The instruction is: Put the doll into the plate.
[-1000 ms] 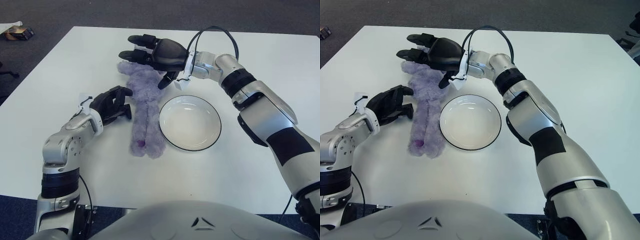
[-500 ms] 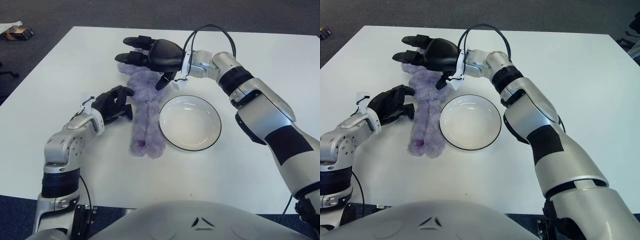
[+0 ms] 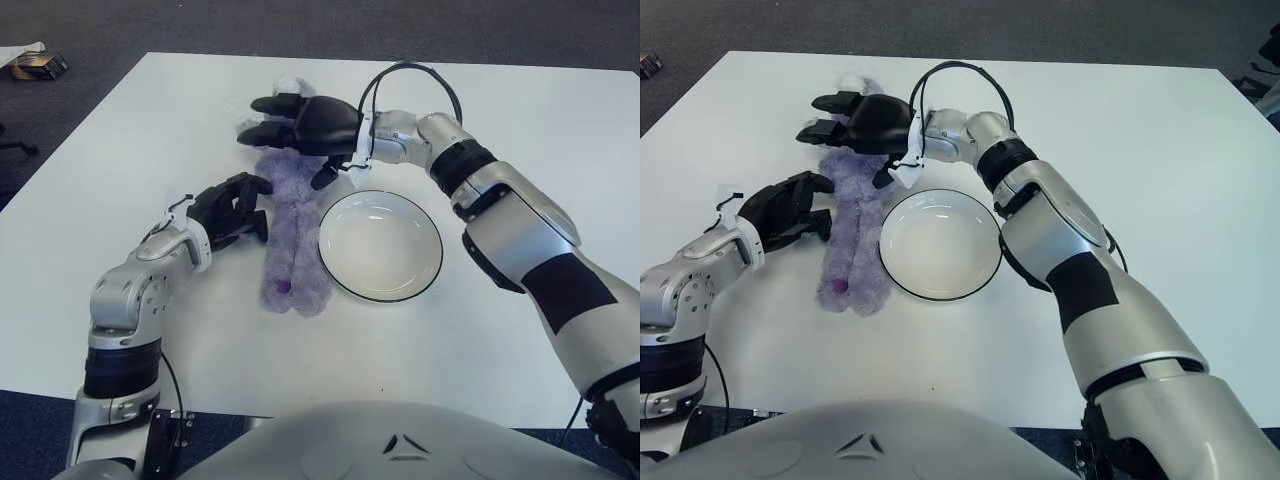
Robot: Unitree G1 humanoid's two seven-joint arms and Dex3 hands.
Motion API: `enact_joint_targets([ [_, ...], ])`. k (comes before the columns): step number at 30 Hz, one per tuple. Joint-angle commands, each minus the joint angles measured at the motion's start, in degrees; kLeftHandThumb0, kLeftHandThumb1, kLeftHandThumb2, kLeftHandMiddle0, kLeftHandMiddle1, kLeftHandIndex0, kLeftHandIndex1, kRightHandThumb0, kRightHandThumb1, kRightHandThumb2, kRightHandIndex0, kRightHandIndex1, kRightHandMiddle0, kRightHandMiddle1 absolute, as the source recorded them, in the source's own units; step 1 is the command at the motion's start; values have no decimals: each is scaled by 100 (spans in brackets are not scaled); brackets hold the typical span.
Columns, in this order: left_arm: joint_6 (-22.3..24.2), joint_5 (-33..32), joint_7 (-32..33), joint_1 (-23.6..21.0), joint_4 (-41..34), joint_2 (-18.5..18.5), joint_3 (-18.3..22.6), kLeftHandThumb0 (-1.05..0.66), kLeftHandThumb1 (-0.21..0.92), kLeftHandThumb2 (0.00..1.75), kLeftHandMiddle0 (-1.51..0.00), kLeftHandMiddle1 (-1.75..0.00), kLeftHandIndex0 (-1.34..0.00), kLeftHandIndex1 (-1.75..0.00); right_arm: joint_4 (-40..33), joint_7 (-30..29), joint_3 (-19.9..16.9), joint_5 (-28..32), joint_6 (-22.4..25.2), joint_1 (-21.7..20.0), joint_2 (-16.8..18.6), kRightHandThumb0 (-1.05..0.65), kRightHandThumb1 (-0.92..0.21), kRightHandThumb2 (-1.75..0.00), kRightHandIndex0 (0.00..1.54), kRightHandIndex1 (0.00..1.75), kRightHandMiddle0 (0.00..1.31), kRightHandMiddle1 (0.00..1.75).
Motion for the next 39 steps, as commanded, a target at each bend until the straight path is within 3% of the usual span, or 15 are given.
enact_joint_targets([
  [1,215,12,125,90,-50,-47,11,-39,68,86,-97,-175,-34,-175,77,35,39,19,59,36,-5,-5,-32,-123,2,0,0,22],
  [12,391,-22,227,83,-179,-163,108,-39,68,86,-97,-175,-34,-175,241,224,103,31,122,16,6,-9,-33,-121,4,1,0,14],
  [21,562,-153,355,61,-278,-413,320,-38,70,82,-92,-175,-33,-175,358,410,238,-60,191,79,20,-12,-32,-120,5,1,0,19],
  [28,641,-114,442,62,-426,-455,323,-38,72,80,-88,-175,-32,-175,462,425,290,-30,356,171,59,-16,-36,-118,7,2,0,12],
  [39,634,-34,515,63,-552,-438,240,-38,73,79,-90,-175,-31,-175,558,318,338,-46,506,229,57,-35,-45,-101,13,4,0,16],
])
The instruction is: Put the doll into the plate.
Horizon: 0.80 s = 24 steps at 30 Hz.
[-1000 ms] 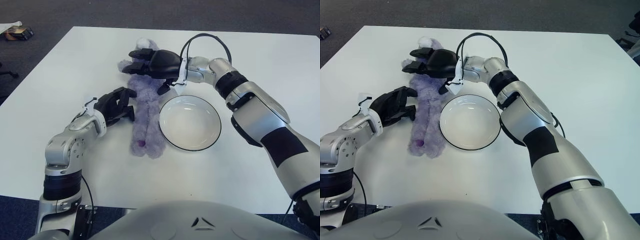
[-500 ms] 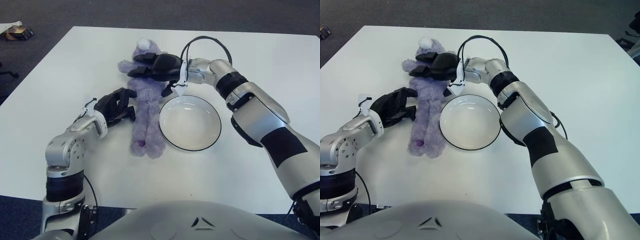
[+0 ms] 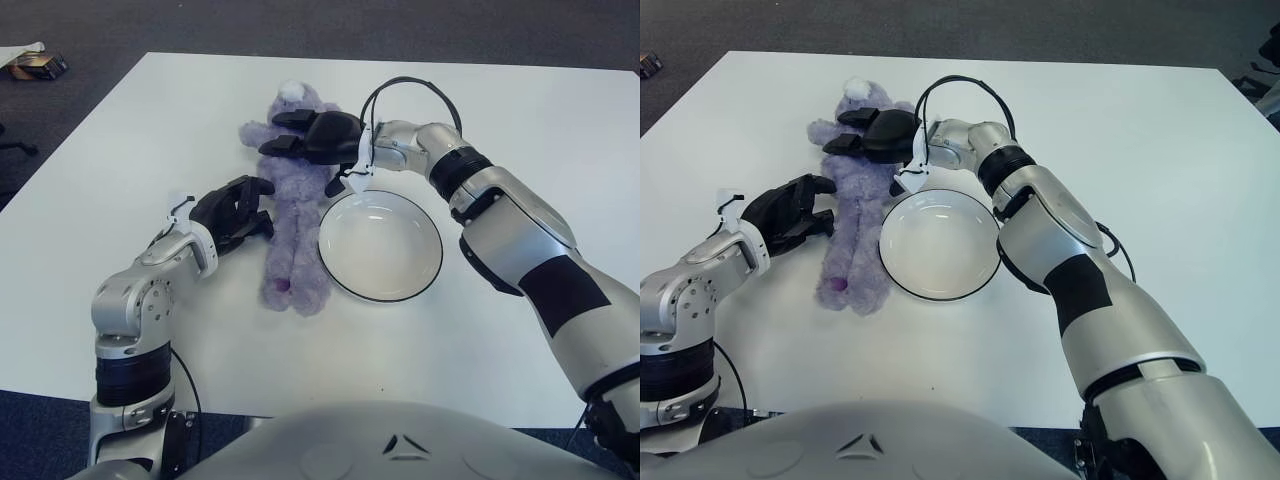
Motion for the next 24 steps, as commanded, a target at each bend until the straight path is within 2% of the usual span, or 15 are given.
enact_joint_targets([
  [1,-8,75,28,55,-83,50,-38,-38,73,79,-90,-175,-31,-175,112,-36,75,-47,134,183,-1,-36,-45,-101,14,4,0,17],
  [6,-56,118,-19,62,-88,61,-62,-38,72,80,-92,-175,-31,-175,173,-289,179,-140,287,246,11,-35,-43,-100,20,7,0,27],
  [9,-76,137,-34,67,-84,78,-77,-38,73,79,-93,-175,-31,-175,208,-483,239,-184,397,297,24,-34,-41,-100,26,11,0,41],
  [12,-98,156,-57,74,-69,109,-95,-38,74,78,-93,-175,-31,-175,233,-677,248,-174,530,350,55,-30,-38,-104,18,58,0,65],
  [13,-110,161,-64,78,-65,116,-105,-38,74,78,-93,-175,-30,-175,242,-746,236,-154,572,377,65,-29,-36,-107,12,84,0,80],
  [14,-122,164,-73,82,-59,124,-112,-38,74,78,-94,-175,-30,-175,251,-818,225,-138,611,403,75,-27,-34,-110,9,103,0,96],
  [15,-130,165,-79,85,-55,129,-116,-38,74,77,-94,-175,-30,-175,259,-867,223,-130,634,418,81,-25,-33,-112,7,111,0,106],
  [17,-142,158,-97,87,-37,143,-112,-38,75,76,-93,-175,-30,-175,262,-1022,245,-152,692,455,92,-20,-29,-118,4,137,2,138],
  [18,-148,153,-102,88,-27,149,-108,-37,75,76,-93,-175,-30,-175,267,-1152,264,-178,739,487,102,-19,-29,-120,4,142,3,145],
  [19,-153,150,-106,89,-20,153,-105,-37,76,75,-92,-175,-29,-175,273,-1246,279,-196,773,508,110,-26,-40,-110,5,153,15,156],
  [20,-157,146,-105,90,-16,154,-102,-37,76,75,-92,-175,-29,-175,276,-1322,298,-212,791,516,114,-28,-45,-107,6,157,19,159],
  [22,-167,138,-103,92,-10,153,-98,-37,77,74,-91,-175,-29,-175,282,-1429,336,-233,806,515,117,-12,-54,-99,21,160,29,168],
  [24,-188,134,-109,98,4,158,-93,-37,77,74,-91,-175,-29,-175,292,-1552,380,-253,829,522,126,-6,-53,-101,29,160,35,171],
])
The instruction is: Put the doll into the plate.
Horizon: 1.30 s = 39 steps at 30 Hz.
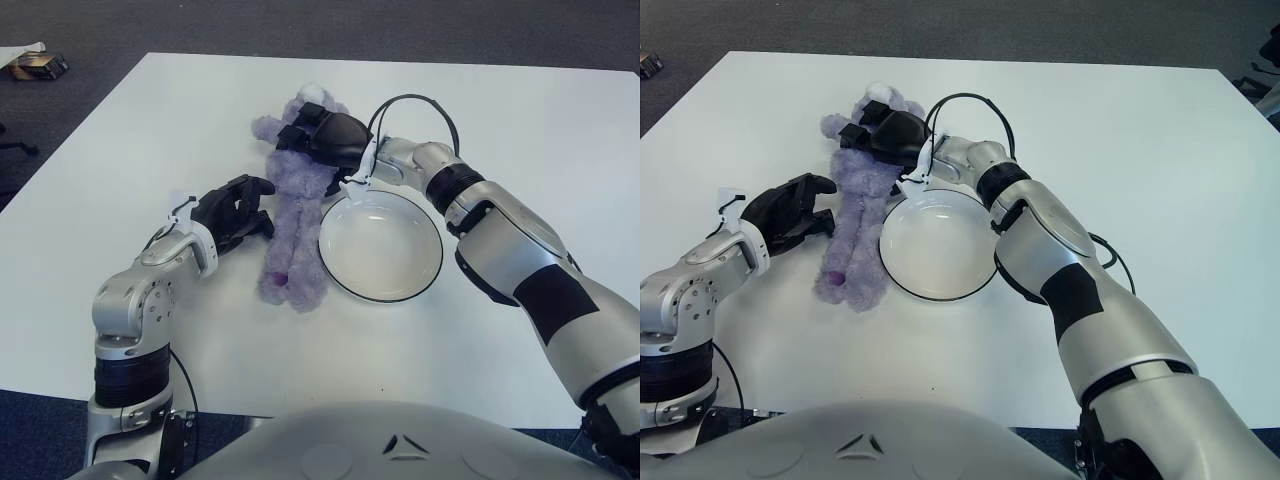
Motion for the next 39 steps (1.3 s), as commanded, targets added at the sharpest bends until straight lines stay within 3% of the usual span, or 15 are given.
enact_joint_targets([
  [1,-78,29,-84,71,30,52,22,-37,77,74,-91,-175,-29,-175,119,-112,130,-170,87,158,0,-4,-49,-106,36,159,40,173],
  [6,-198,54,-153,102,73,104,0,-37,76,75,-93,-175,-30,-175,205,-314,120,-108,192,281,47,0,-30,-126,58,150,57,174],
  [16,-305,46,-176,156,111,129,0,-38,75,77,-92,-175,-30,-175,291,-728,160,-136,348,457,29,0,-12,-143,77,138,71,175],
  [29,-386,85,-168,191,89,153,-24,-38,75,77,-93,-175,-30,-175,323,-904,129,-46,469,527,38,0,-1,-154,90,136,75,175],
  [39,-535,199,-160,234,74,176,-88,-38,72,81,-95,-175,-32,-175,396,-846,150,-45,717,552,37,0,-1,-159,87,154,67,175],
])
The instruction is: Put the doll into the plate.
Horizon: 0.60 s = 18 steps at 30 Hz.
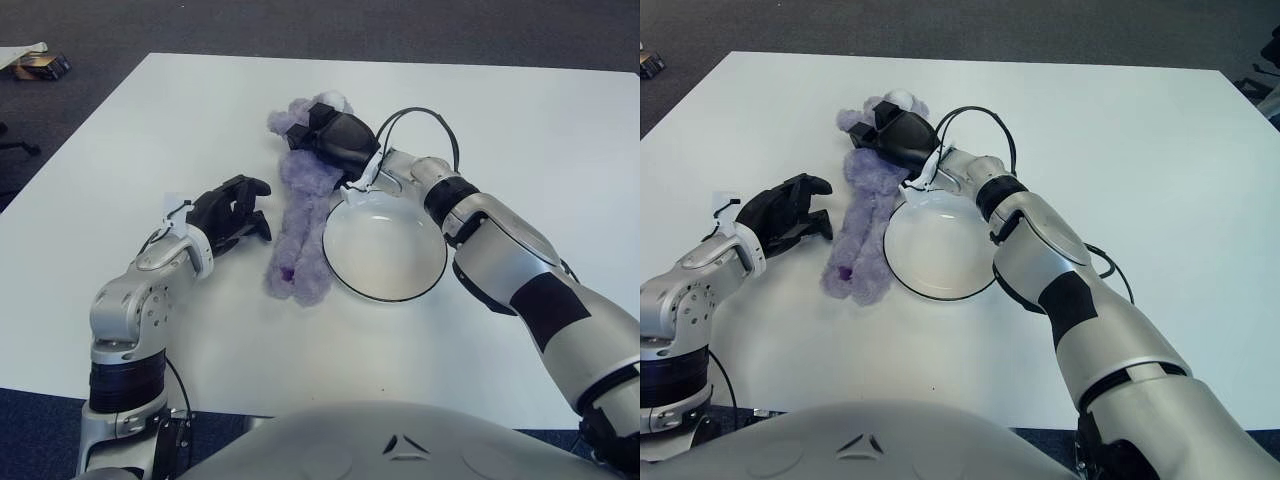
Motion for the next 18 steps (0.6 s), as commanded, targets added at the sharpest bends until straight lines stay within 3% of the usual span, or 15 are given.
enact_joint_targets([
  [1,-91,99,-44,52,-10,68,-42,-38,71,82,-95,-175,-33,-175,201,233,27,-38,127,294,-36,0,-5,-156,84,156,63,175],
  [10,-250,247,-68,113,-15,84,-106,-39,67,87,-96,-175,-35,-175,238,862,-820,936,-155,578,45,0,-19,-143,75,162,48,175],
  [18,-321,403,-90,163,-21,150,-172,-39,66,88,-96,-175,-36,-175,201,1474,-1715,1883,-32,731,216,0,-21,-142,73,166,45,175],
])
